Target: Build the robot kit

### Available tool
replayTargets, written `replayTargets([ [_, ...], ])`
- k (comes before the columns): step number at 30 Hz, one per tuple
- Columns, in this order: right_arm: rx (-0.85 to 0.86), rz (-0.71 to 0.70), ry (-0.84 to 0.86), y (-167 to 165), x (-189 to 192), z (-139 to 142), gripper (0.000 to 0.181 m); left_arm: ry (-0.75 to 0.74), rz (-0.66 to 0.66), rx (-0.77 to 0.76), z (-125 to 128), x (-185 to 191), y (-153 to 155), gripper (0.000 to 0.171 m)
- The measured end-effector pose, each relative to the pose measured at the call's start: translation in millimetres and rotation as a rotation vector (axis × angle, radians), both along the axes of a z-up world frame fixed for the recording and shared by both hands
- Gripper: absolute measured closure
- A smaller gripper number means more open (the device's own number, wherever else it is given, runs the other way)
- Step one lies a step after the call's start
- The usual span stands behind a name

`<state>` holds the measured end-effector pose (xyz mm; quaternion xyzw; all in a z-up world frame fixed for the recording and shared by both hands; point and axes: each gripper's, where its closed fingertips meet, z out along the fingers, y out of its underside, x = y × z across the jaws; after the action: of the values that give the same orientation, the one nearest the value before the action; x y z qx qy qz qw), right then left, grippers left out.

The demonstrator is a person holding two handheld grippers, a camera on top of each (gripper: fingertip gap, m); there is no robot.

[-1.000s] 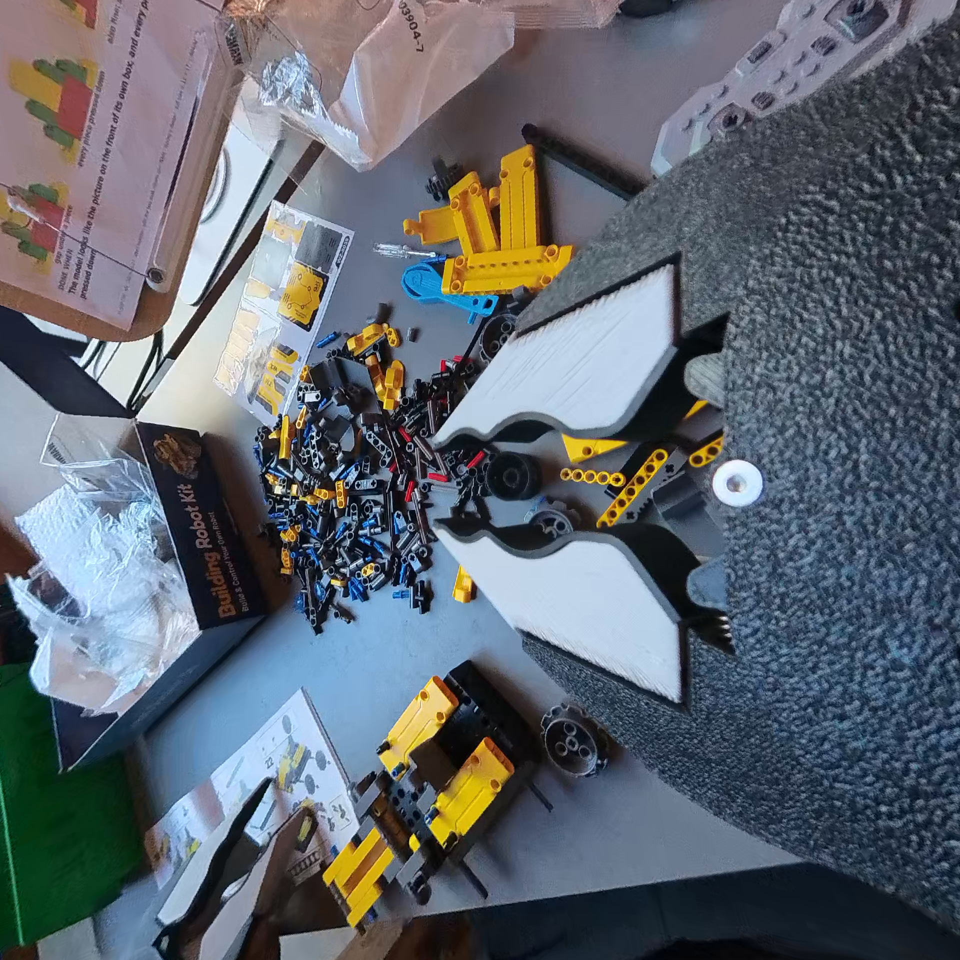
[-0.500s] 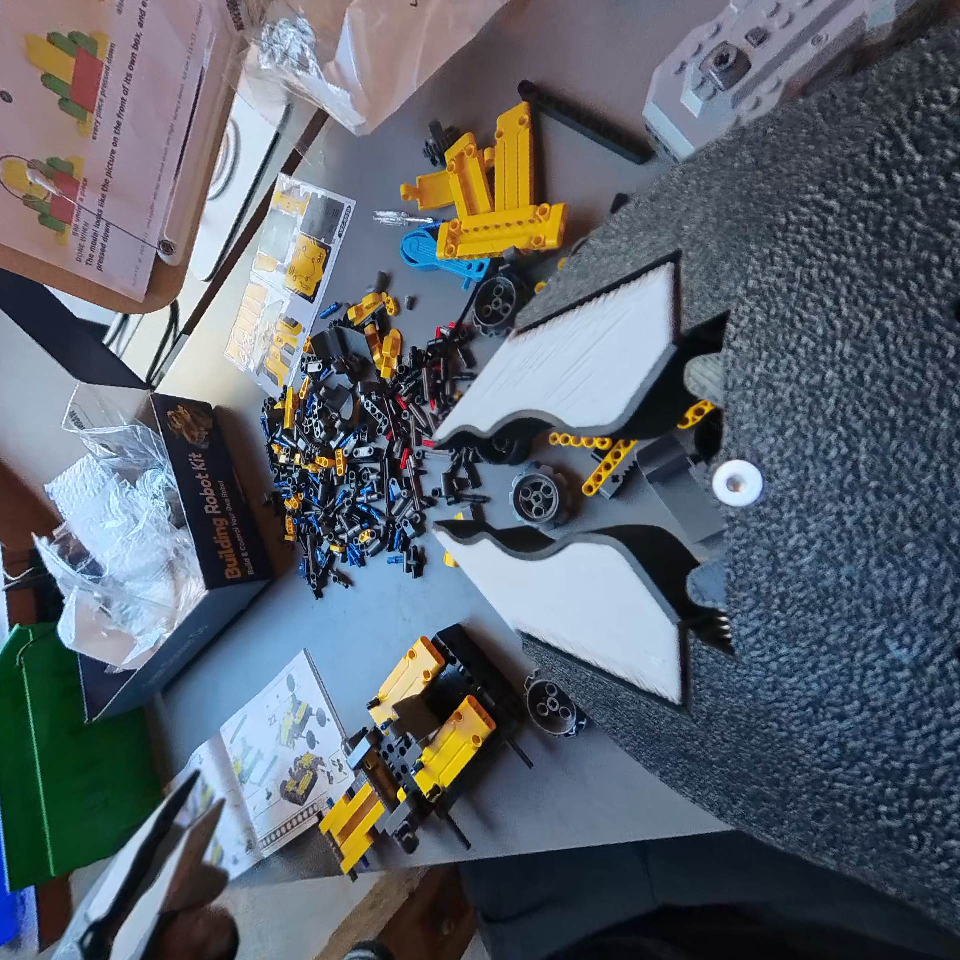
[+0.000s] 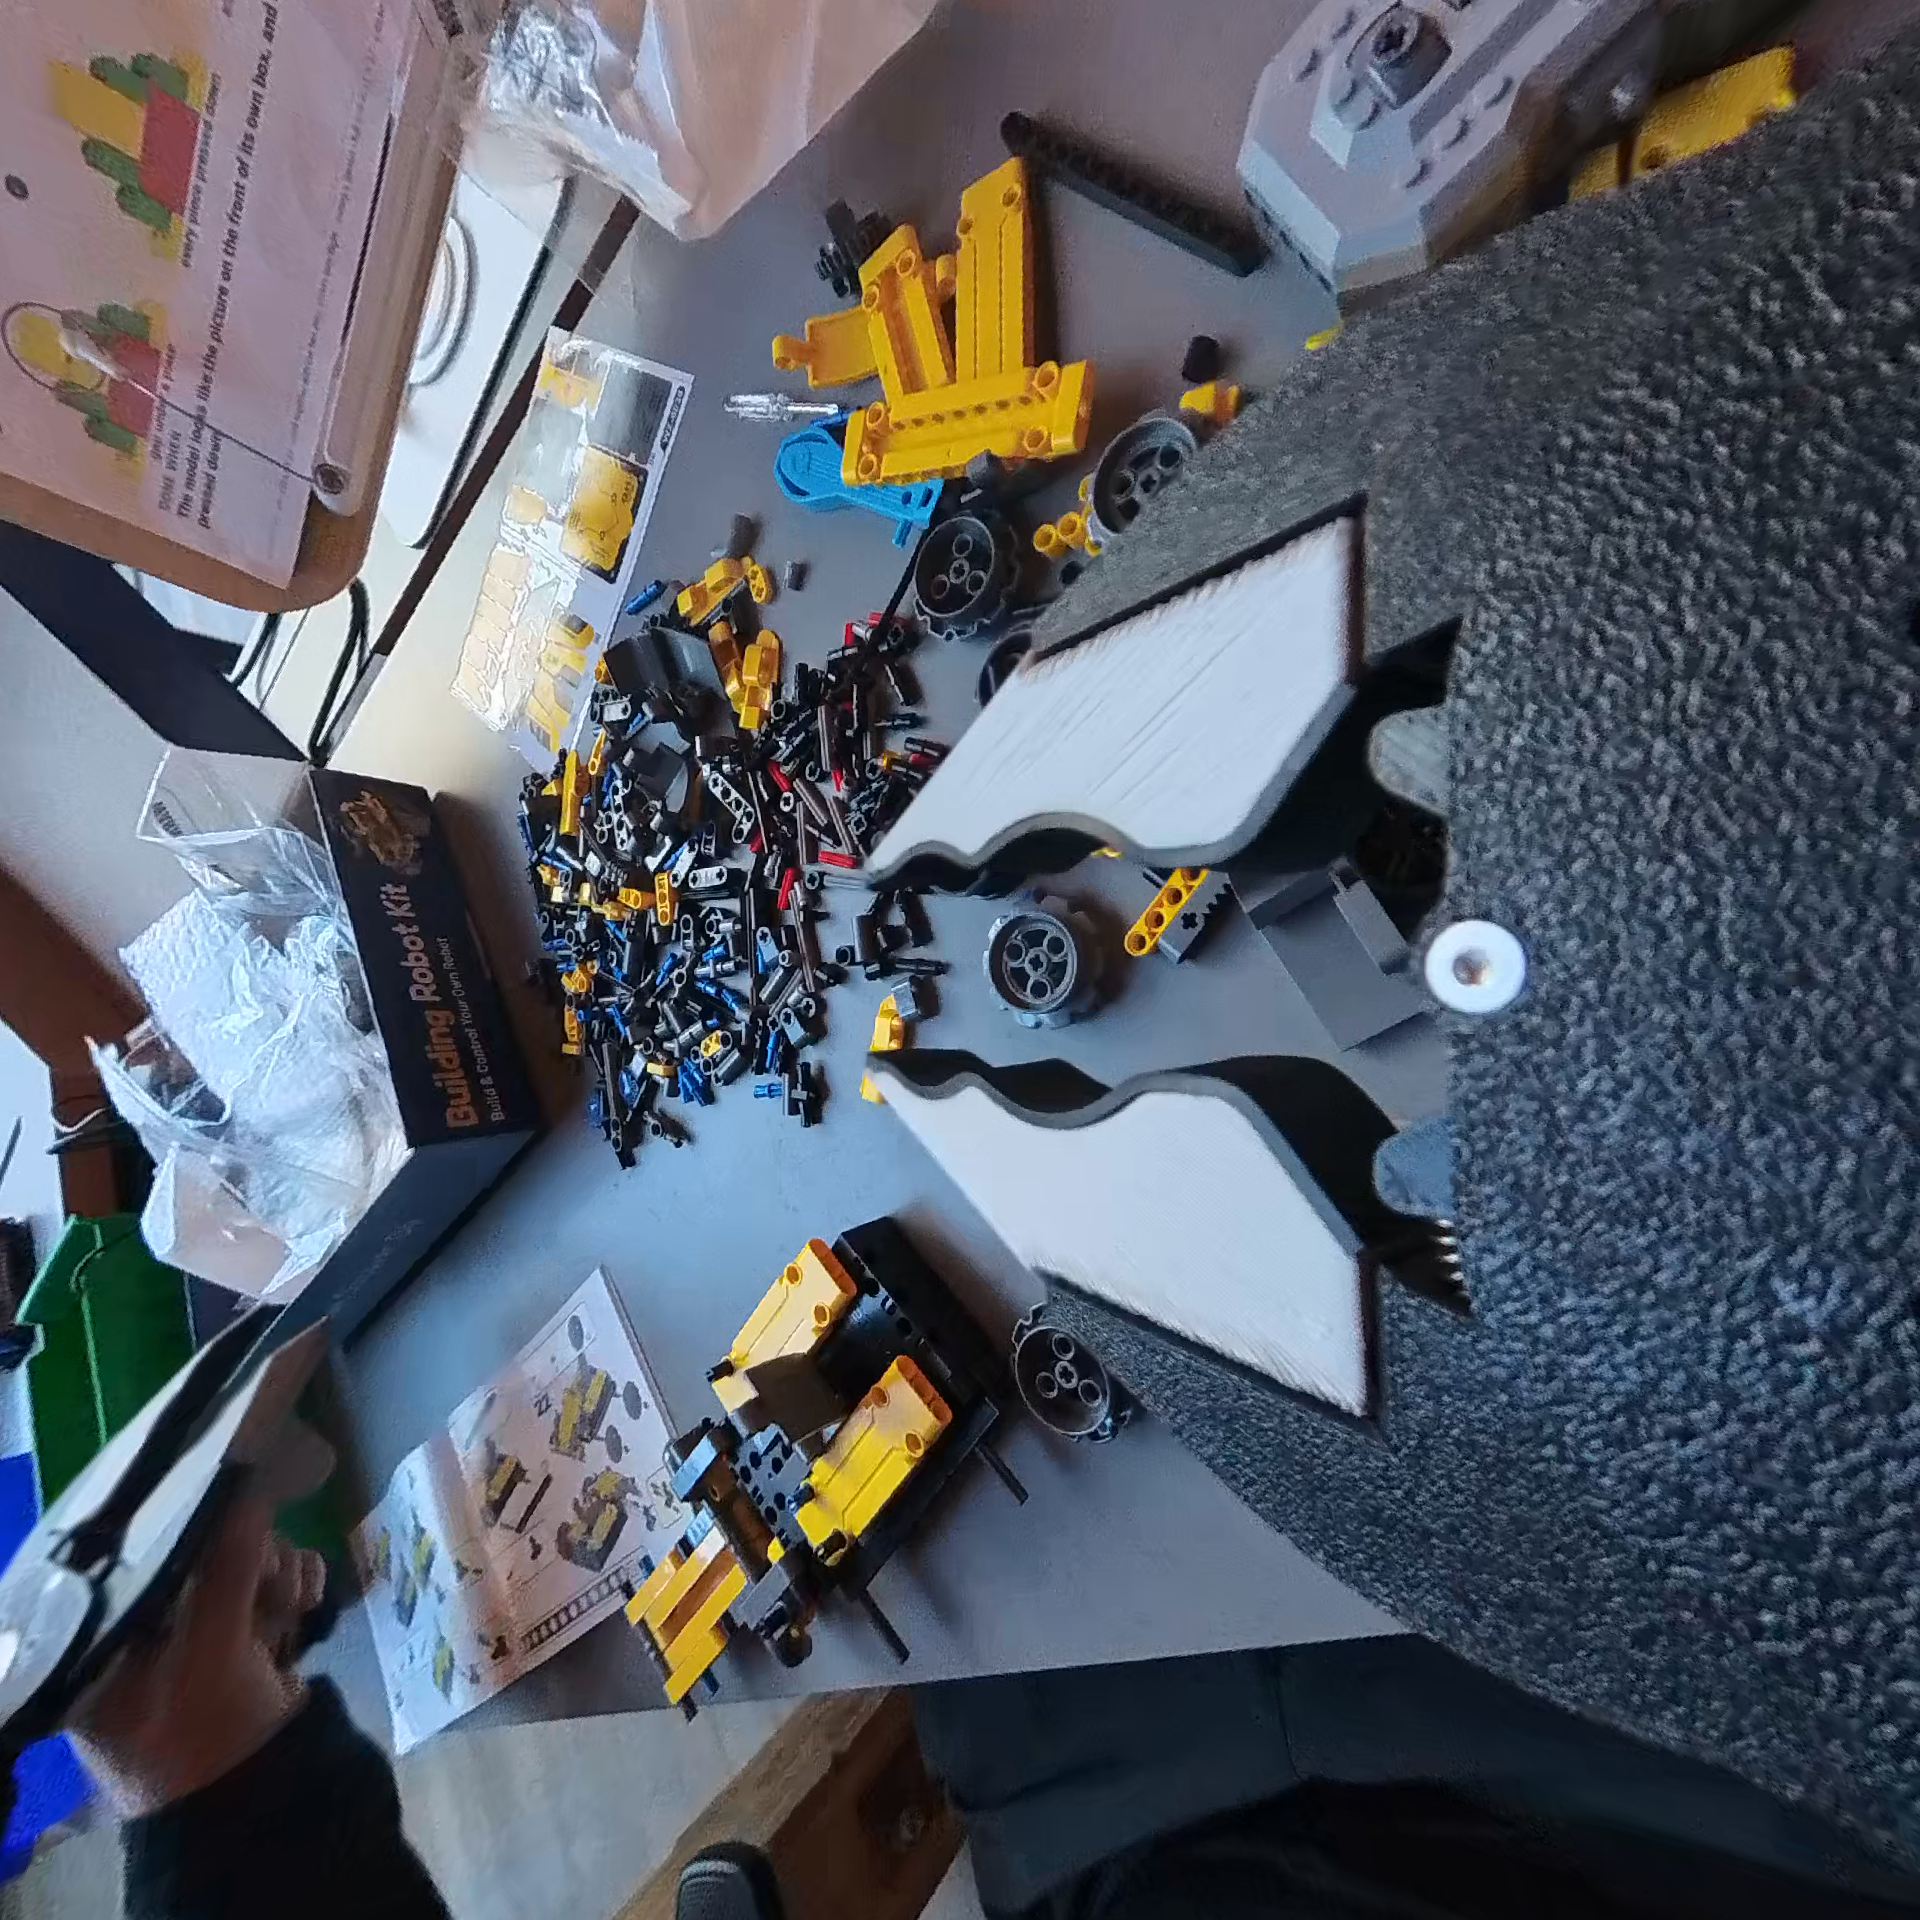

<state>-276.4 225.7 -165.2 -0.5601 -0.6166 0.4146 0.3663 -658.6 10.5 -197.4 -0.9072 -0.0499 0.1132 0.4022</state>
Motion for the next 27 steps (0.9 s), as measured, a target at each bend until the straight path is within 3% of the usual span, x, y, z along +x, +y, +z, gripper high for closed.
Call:
replayTargets([
  [4, -0.011, -0.003, -0.012, -4, 3, -8, 0.15, 0.007, 0.023, -0.087, -23, -13, 10, 0.13],
  [8, 0.004, 0.004, -0.044, -5, 6, -16, 0.151, 0.014, 0.024, -0.136, -40, -16, 19, 0.123],
  [14, 0.018, 0.008, -0.04, -5, 5, -12, 0.15, 0.004, 0.024, -0.132, -36, -15, 28, 0.129],
  [17, 0.038, -0.022, -0.055, 3, 9, -12, 0.15, 0.012, 0.025, -0.118, -29, -9, 25, 0.123],
  [23, 0.059, -0.142, -0.109, 27, 22, -15, 0.15, -0.032, -0.043, -0.023, 4, 42, 7, 0.121],
  [25, 0.064, -0.159, -0.126, 30, 24, -16, 0.15, -0.076, -0.11, -0.038, 2, 71, -4, 0.121],
  [27, 0.054, -0.141, -0.123, 25, 24, -16, 0.15, -0.144, -0.177, -0.114, -16, 97, -19, 0.121],
])
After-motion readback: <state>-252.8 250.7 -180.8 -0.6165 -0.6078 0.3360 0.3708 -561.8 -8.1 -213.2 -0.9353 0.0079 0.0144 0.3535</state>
